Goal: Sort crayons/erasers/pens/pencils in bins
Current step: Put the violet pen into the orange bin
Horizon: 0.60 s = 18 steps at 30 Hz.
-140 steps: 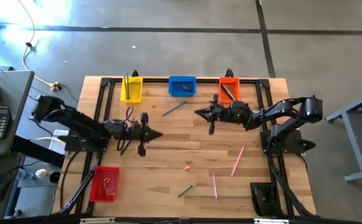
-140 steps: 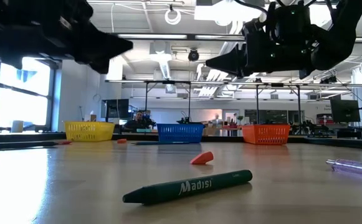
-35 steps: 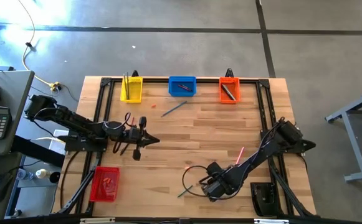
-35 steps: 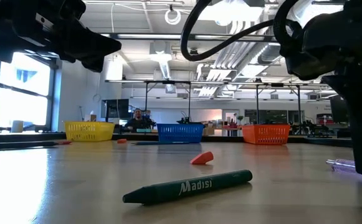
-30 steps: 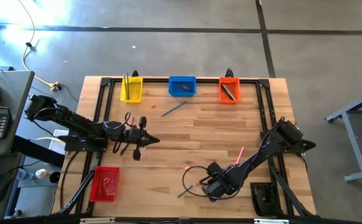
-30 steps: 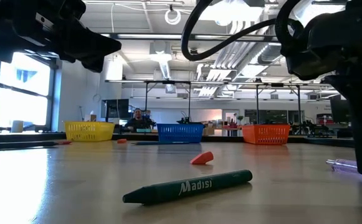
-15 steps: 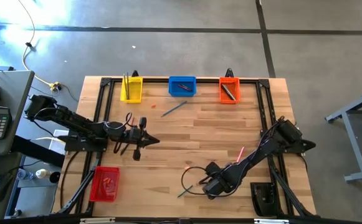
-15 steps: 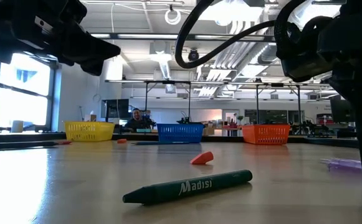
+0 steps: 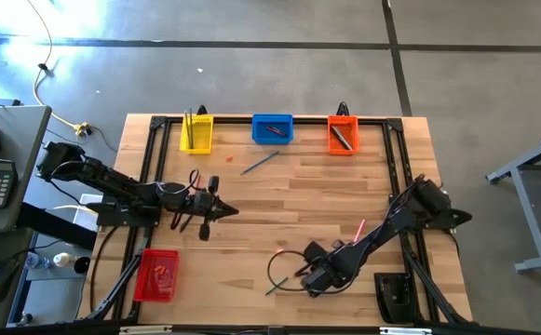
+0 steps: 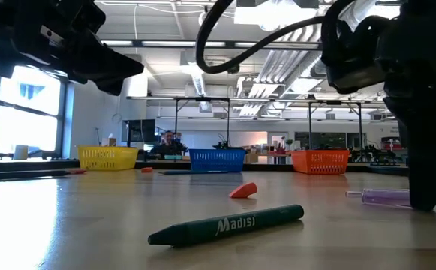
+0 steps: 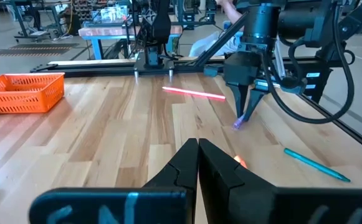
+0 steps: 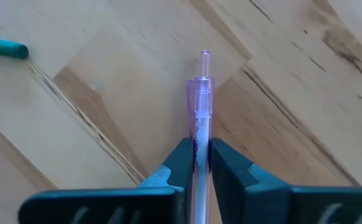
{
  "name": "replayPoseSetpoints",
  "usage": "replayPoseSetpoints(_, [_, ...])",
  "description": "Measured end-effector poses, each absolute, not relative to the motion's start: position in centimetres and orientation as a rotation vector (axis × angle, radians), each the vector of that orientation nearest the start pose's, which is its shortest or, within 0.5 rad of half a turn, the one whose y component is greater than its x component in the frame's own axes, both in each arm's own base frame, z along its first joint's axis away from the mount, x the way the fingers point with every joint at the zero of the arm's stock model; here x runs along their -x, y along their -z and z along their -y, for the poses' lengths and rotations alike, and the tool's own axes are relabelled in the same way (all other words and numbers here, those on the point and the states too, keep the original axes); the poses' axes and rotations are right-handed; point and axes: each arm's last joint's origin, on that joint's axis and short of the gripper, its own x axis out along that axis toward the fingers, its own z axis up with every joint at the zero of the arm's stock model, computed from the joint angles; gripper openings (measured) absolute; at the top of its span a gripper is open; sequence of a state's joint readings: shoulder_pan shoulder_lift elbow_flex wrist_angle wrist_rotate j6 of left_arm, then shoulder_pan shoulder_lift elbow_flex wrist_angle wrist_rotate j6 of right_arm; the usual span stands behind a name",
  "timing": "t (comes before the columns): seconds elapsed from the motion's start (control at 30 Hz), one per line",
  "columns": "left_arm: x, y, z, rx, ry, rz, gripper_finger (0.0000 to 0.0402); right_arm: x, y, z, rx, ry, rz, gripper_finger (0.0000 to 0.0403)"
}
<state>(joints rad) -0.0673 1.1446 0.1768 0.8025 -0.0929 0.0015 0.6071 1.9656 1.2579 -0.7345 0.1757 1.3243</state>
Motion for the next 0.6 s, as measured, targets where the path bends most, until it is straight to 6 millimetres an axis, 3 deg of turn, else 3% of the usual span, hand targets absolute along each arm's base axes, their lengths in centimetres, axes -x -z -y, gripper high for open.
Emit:
replayPoseSetpoints(0.13, [-19.4,-16.0,1.0,-0.013,-0.025,-0.164,0.0003,-30.3,-14.7,-20.1,-0.523,0.528,-1.256,0.0033])
replayPoseSetpoints(0.37, [-19.4,-16.0,1.0,-0.014,-0.025,-0.164,0.0003,-30.9,-18.1,-20.1,-0.497,0.452,-1.177,0.0028])
replayPoseSetpoints(0.6, [-19.4,-16.0,1.0,-0.015,-0.025,-0.164,0.0003,-31.5,-20.0,-18.0,-0.329,0.421,-1.112,0.0028])
